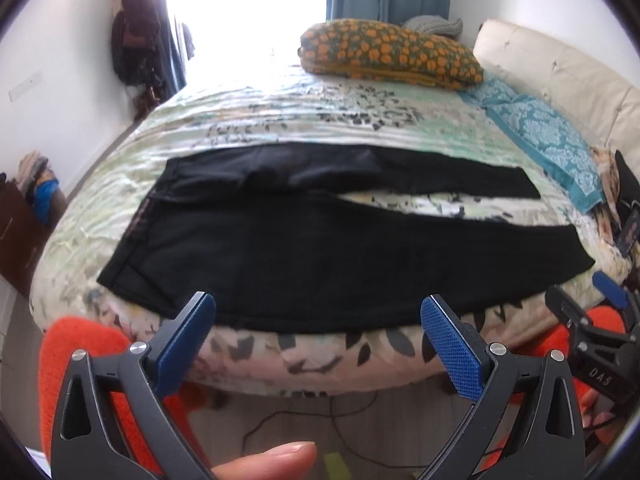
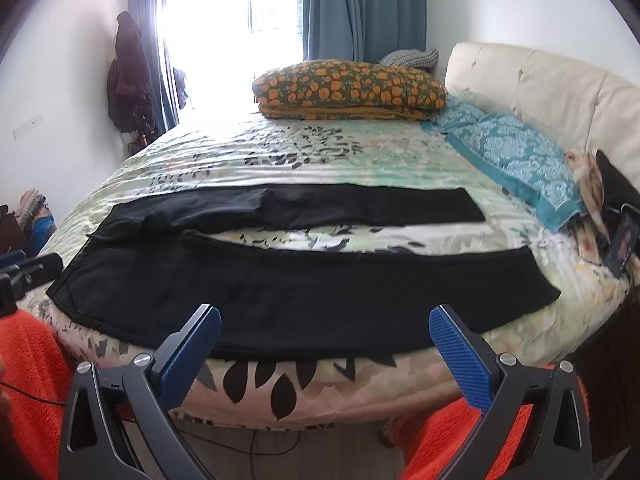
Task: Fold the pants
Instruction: 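Move both tools over the black pants toward the waistband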
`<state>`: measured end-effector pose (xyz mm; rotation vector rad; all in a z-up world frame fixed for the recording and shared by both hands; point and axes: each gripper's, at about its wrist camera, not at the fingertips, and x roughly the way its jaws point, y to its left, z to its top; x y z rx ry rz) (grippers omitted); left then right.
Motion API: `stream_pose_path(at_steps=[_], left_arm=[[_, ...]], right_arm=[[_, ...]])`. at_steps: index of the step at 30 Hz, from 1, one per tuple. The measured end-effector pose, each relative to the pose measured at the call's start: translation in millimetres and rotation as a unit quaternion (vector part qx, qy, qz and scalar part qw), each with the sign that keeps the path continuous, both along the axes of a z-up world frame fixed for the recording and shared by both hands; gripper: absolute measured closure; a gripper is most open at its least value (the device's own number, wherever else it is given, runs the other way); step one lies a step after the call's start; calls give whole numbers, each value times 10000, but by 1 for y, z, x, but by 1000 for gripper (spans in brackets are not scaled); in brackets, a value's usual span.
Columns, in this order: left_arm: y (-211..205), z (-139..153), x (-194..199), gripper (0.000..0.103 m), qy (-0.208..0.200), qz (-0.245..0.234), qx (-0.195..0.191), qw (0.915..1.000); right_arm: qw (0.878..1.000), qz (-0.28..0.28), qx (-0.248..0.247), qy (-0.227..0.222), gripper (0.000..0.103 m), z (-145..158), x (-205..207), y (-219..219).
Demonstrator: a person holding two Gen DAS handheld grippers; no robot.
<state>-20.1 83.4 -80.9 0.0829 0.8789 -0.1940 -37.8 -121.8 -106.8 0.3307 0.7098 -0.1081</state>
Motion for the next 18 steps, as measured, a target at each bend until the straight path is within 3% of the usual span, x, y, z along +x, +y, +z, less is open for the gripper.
stream_pose_path(at_steps=[4,10,18], left_arm=[[-9,-26,-9,0,270,-159,188,9993],[-6,-23,-4,0,-105,-50,225,9997],[4,-50,10,0,153,215,431,9987]], right_arm=[[9994,168,-294,-69,0,-3,-4,5],[9997,176,-162,13,0,-11,7,4],[9990,386,-42,230,0,-28,20,9]])
